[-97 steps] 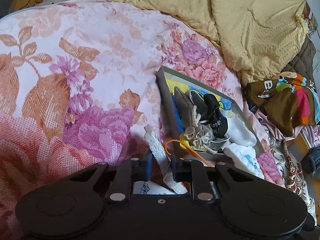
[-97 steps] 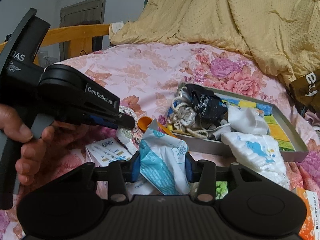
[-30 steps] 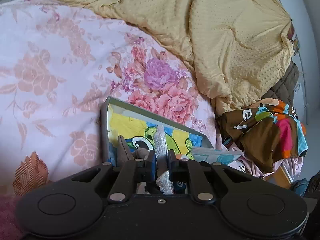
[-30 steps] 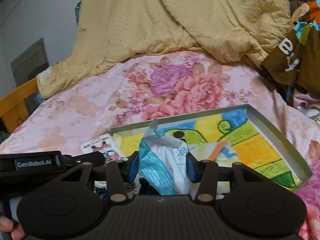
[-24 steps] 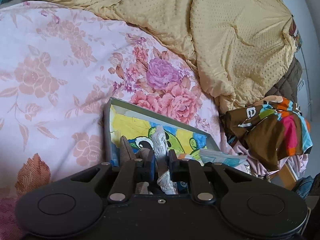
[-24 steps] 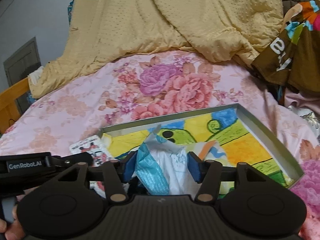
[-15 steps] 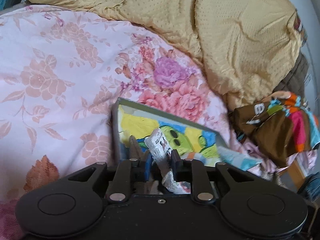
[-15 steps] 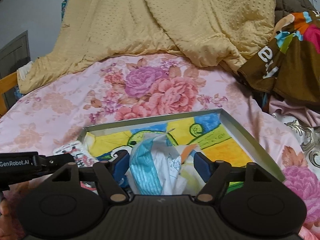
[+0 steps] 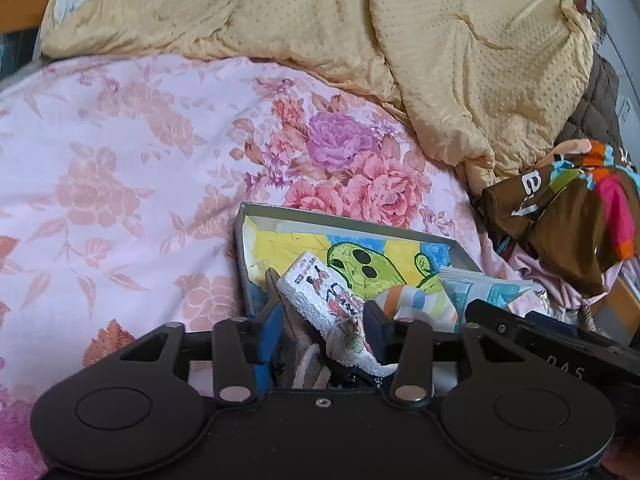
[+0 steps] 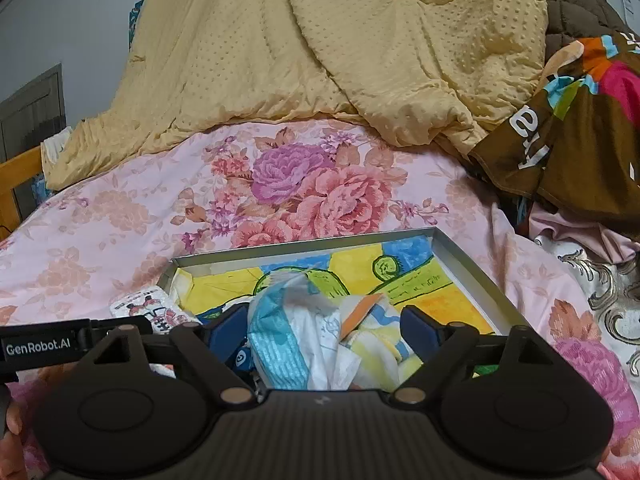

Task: Organize soft objects
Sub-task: 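Open both tools to drop the printed cloth and blue-white mask into the box lid, then withdraw both tools from the box lid back over the pile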

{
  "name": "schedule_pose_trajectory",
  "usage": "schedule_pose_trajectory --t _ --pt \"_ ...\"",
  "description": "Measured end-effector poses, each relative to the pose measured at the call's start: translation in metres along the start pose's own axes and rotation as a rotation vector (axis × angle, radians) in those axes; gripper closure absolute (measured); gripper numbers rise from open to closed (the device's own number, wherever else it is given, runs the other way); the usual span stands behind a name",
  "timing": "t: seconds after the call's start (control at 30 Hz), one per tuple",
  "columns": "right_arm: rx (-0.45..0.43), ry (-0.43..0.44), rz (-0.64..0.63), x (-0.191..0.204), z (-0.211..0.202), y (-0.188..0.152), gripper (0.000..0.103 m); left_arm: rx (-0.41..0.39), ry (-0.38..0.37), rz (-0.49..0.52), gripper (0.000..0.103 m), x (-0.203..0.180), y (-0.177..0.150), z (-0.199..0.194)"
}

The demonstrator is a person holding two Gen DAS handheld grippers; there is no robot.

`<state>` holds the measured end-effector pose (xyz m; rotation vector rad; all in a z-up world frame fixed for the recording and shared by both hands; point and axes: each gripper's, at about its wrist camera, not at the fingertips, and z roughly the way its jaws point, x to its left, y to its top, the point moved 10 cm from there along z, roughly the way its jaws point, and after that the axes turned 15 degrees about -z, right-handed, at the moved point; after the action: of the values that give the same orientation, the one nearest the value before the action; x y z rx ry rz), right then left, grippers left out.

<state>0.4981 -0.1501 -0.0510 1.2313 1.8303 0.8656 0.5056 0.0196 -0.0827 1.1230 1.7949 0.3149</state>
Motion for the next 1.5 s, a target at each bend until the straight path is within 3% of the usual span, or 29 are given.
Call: schedule_pose_trajectory --t 0.17,0.4,1.1,1.5 --pt "-0.019 0.0 0.003 -0.004 -0.016 0.0 0.012 -0.047 0.026 0.052 0.037 -0.007 0.002 -0.015" --pt "-0.052 -0.014 -0.006 -0.009 -0.043 -0.002 0.007 -0.104 0.068 0.135 0.025 -0.012 0.002 -0.038" --pt "-0.137 -0.01 0.009 -0.011 -0.149 -0.021 0.001 -0.127 0.099 0.249 0.006 -0.025 -0.043 -0.131" --pt "-0.153 0.004 0.038 -0.001 -0.217 -0.046 0.0 -0.106 0.108 0.26 0.003 -0.03 -0.09 -0.185"
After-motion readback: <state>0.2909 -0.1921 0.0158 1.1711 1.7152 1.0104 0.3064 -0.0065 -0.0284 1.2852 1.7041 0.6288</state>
